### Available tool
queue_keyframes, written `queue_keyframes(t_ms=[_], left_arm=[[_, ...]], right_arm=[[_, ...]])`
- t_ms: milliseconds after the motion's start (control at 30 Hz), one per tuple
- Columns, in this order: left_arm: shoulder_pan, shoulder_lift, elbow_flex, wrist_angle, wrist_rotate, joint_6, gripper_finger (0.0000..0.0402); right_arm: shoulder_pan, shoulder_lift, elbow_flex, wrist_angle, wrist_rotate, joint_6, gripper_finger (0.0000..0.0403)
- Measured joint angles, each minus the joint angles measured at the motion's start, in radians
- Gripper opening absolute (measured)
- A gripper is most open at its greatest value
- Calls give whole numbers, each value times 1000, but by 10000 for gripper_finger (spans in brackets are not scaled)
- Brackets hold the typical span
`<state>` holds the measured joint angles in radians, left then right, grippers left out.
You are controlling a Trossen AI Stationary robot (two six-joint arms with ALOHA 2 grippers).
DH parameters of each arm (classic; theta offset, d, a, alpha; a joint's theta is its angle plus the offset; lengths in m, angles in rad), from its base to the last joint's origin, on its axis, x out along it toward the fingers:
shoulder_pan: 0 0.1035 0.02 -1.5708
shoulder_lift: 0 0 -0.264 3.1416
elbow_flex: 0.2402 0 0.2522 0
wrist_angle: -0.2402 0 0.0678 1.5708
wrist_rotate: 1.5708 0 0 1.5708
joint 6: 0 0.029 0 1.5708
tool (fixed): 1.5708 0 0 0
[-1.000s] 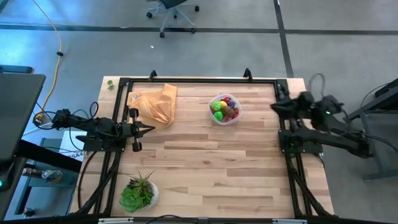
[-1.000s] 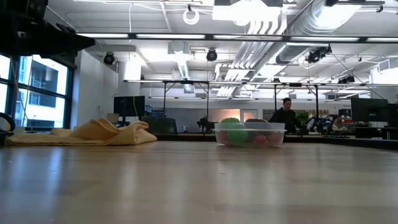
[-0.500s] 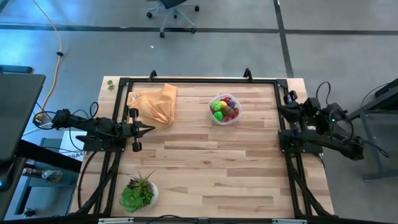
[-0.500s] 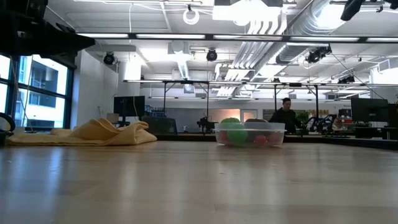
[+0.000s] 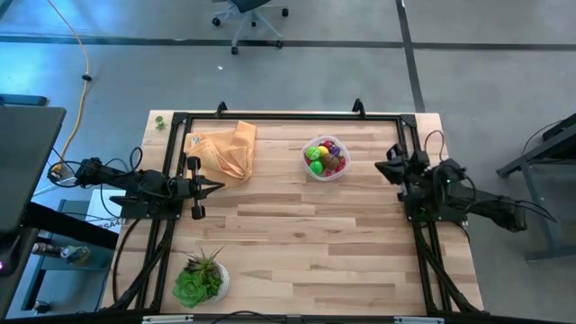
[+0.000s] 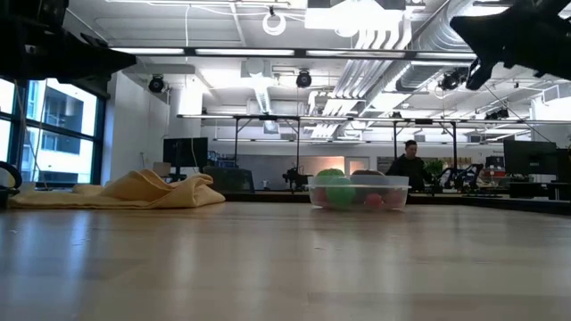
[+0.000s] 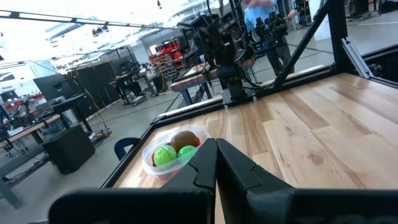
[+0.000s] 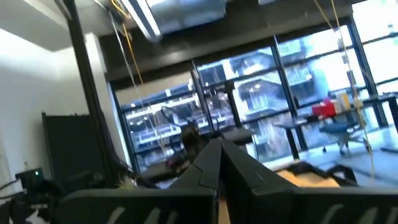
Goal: Pick and placing Produce into tupperware
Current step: Return to Home Position
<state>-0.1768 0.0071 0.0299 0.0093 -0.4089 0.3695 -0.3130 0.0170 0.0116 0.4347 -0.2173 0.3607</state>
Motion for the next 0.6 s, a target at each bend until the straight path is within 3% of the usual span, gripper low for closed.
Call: queue_keyframes(t_ms=[200,400,600], left_arm=[[0,0,0,0,1,0,1],[0,0,0,0,0,0,1],[0,0,0,0,0,0,1]], right_arm=[[0,1,0,-139,-6,-36,0],[0,1,2,-398,-5,-120,0],[0,23,2,-404,35,-126,0]])
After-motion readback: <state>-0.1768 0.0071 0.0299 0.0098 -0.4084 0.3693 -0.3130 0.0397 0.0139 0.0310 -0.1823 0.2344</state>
